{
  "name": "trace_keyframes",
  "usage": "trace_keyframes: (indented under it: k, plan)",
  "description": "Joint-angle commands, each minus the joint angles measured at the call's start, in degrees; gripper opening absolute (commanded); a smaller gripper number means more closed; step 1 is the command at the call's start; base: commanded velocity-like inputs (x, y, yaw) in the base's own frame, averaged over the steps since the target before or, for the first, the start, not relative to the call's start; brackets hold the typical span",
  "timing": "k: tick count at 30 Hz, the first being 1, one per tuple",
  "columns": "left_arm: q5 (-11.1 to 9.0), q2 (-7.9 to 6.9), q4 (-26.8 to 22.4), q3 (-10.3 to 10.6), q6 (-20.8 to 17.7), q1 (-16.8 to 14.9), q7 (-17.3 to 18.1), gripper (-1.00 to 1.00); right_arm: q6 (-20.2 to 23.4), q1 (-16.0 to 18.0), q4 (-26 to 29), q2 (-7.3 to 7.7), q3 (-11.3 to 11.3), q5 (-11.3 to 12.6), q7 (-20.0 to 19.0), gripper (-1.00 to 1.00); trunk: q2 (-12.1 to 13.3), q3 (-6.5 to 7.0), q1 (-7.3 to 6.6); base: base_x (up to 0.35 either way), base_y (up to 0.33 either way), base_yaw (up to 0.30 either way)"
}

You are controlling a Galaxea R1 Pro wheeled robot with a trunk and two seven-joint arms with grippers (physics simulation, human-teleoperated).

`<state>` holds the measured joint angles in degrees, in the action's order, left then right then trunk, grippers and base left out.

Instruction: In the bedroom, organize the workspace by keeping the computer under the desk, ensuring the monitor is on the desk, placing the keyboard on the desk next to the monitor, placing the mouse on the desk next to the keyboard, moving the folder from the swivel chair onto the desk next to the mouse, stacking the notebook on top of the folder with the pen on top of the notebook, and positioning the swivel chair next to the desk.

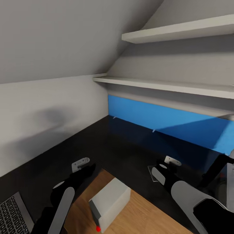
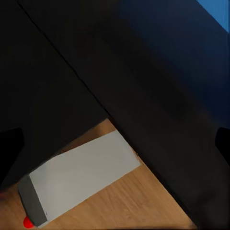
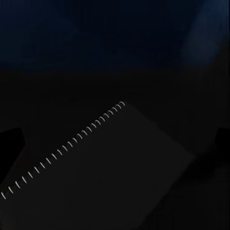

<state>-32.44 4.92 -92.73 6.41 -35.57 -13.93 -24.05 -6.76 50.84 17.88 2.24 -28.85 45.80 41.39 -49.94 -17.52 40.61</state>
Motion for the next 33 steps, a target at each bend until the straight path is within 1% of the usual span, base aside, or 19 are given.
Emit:
trace_keyframes:
  k: [1, 6, 18, 33]
  plan:
    - [-0.6, 0.0, -0.1, 0.0, -0.1, 0.0, -0.6, 1.0, -0.4, 0.0, 0.0, 0.04, -0.4, 0.6, 0.2, 1.0, -0.5, -0.26, 0.24, 0.0, 0.0, -0.231]
    - [-0.6, 0.0, -0.1, 0.0, -0.1, 0.0, -0.6, 1.0, -0.4, 0.0, 0.0, 0.04, -0.4, 0.6, 0.2, 1.0, -2.5, -1.16, 1.33, 0.0, 0.0, -0.096]
    - [-0.6, 0.0, -0.1, 0.0, -0.1, 0.0, -0.6, 1.0, -0.4, 0.1, 0.0, 0.02, -0.5, 0.6, 0.2, 1.0, -2.5, -1.16, 1.33, 0.0, 0.0, -0.013]
    - [-0.6, 0.0, -0.1, 0.0, -0.1, 0.0, -0.6, 1.0, -0.4, 0.1, 0.0, 0.04, -0.4, 0.6, 0.2, 1.0, -8.5, -3.85, 4.63, 0.0, 0.0, 0.0]
